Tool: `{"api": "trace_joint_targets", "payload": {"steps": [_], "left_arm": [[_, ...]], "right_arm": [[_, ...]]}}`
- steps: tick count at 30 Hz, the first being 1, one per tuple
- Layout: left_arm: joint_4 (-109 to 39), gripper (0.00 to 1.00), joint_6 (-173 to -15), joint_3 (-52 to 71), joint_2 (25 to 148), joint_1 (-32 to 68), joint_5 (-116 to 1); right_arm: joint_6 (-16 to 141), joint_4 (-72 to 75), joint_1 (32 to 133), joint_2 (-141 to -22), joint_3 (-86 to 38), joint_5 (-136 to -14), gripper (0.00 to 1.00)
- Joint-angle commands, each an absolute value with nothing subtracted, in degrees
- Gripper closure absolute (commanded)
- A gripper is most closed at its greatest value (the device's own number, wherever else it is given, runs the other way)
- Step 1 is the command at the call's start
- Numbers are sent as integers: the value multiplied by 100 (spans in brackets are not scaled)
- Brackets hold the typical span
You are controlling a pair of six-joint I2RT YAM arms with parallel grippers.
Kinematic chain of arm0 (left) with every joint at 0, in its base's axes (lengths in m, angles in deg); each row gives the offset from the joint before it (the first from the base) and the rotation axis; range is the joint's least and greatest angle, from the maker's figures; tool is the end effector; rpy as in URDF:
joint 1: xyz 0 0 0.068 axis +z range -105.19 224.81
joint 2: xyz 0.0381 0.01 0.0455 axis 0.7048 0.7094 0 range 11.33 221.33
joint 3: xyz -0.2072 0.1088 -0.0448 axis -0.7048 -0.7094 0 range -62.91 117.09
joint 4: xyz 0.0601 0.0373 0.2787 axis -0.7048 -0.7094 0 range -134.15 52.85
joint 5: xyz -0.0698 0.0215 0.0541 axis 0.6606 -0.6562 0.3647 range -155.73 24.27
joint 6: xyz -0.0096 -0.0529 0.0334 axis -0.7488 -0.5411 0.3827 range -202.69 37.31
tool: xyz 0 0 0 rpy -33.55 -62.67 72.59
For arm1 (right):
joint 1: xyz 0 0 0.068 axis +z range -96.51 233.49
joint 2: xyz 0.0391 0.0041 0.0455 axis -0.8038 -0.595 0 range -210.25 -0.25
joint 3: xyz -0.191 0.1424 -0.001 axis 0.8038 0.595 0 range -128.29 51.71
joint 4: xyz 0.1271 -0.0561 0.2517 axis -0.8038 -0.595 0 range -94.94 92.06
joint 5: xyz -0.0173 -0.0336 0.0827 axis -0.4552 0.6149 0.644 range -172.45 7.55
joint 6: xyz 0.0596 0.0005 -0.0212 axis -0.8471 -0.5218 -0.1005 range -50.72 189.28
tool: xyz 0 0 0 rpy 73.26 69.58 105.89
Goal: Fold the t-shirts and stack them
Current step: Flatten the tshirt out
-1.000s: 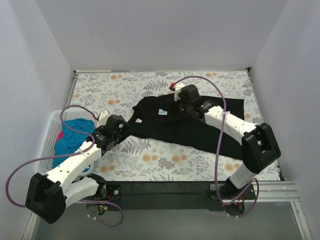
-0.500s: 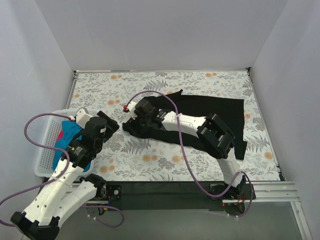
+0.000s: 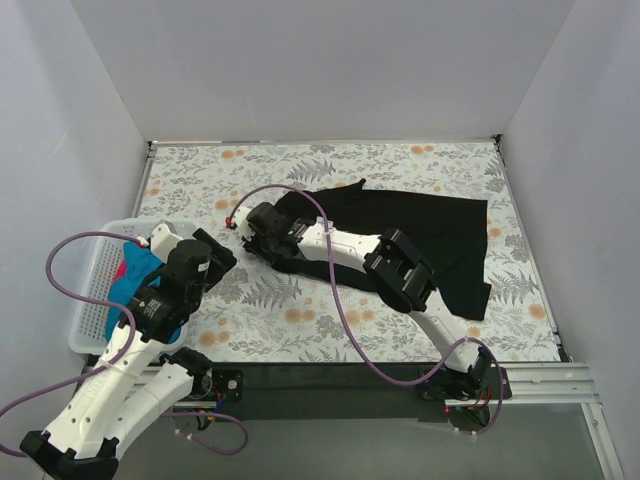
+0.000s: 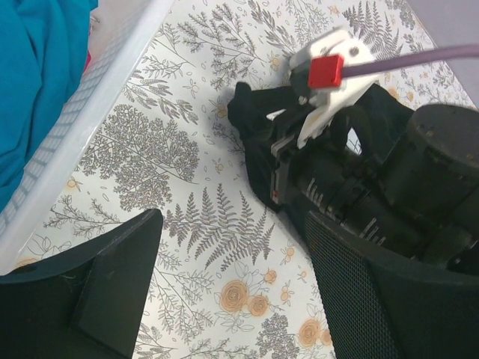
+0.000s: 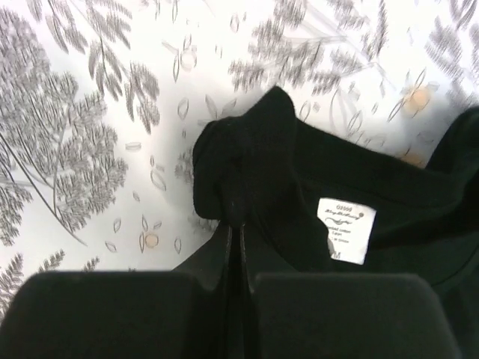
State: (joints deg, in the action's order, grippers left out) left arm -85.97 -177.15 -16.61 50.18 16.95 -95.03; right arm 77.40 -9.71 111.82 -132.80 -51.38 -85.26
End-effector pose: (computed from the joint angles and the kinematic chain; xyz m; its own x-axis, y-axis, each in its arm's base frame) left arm 0.1810 -0.0688 0.2745 -0.0372 -0.9638 -0.2642 -0.5890 0.2347 -0.7733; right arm 0.2820 0.4526 0.1189 -0.2253 -0.6337 -0.7401 -0.8712 0.4711 -0.1381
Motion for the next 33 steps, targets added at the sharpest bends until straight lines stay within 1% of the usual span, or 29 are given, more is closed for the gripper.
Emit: {"api": "trace_joint_targets", "payload": {"steps": [1, 3, 5, 6, 7, 11, 13, 14, 15, 16, 17, 19, 20, 22, 23, 24, 25, 27, 28, 33], "left_arm": [[-8453, 24, -17665, -1773, 4886, 1730, -9395], [-8348, 24, -17586, -1782, 4825, 1730, -9342], [-8155, 24, -17446, -1730, 4763, 1721, -9202], [-8023, 24, -17341, -1712, 4745, 1730, -9106], [-7891, 24, -17218, -1703, 4719, 1730, -9026], [-7583, 24, -16962, -1694, 4797, 1730, -8526], [-7443, 24, -16813, -1729, 4912, 1730, -8297], [-7337, 22, -16769, -1764, 5103, 1730, -8035], [-7284, 21, -16725, -1782, 5192, 1730, -7919], [-7231, 20, -16698, -1817, 5272, 1730, -7779], [-7179, 19, -16646, -1843, 5368, 1730, -7630], [-6986, 17, -16610, -1949, 5728, 1730, -7164], [-6907, 17, -16593, -2001, 5877, 1730, -7014], [-6704, 16, -16575, -2098, 6333, 1730, -6583], [-6634, 16, -16566, -2125, 6501, 1721, -6304], [-6511, 16, -16531, -2151, 6651, 1713, -6023], [-6475, 16, -16531, -2143, 7026, 1686, -5915], [-6449, 16, -16487, -2099, 7406, 1564, -5765], [-6457, 16, -16478, -2029, 7721, 1485, -5765], [-6581, 16, -16706, -1888, 8471, 1150, -5967]], "right_arm": [[7912, -1332, 11167, -13289, -6427, -8352, 99], [7947, -1324, 11159, -13113, -7140, -8298, 99], [8018, -1202, 11150, -12902, -8253, -8351, 99], [8122, -913, 11150, -12658, -8389, -8438, 99], [8210, -580, 11141, -12264, -8199, -8595, 99], [8317, 153, 10860, -10472, -6802, -9114, 99], [8526, 958, 10536, -9339, -5366, -9762, 99], [8301, 979, 10021, -8889, -4767, -10070, 99], [8169, 970, 9790, -8441, -4091, -10265, 99], [8028, 979, 9561, -8437, -4084, -10267, 99], [7853, 979, 9324, -7975, -3353, -10310, 99], [7318, 979, 8649, -7560, -2549, -10276, 99], [7158, 988, 8453, -7227, -1797, -10293, 99], [6798, 971, 7971, -6961, -1143, -10328, 99], [6518, 970, 7820, -6769, -487, -10294, 99], [6367, 970, 7558, -6706, -228, -10258, 99], [6252, 979, 7433, -6662, 62, -10197, 99], [5997, 979, 7118, -6617, 632, -9960, 99], [5953, 979, 7020, -6635, 766, -9820, 99], [5812, 962, 6572, -6626, 1172, -9555, 99]]}}
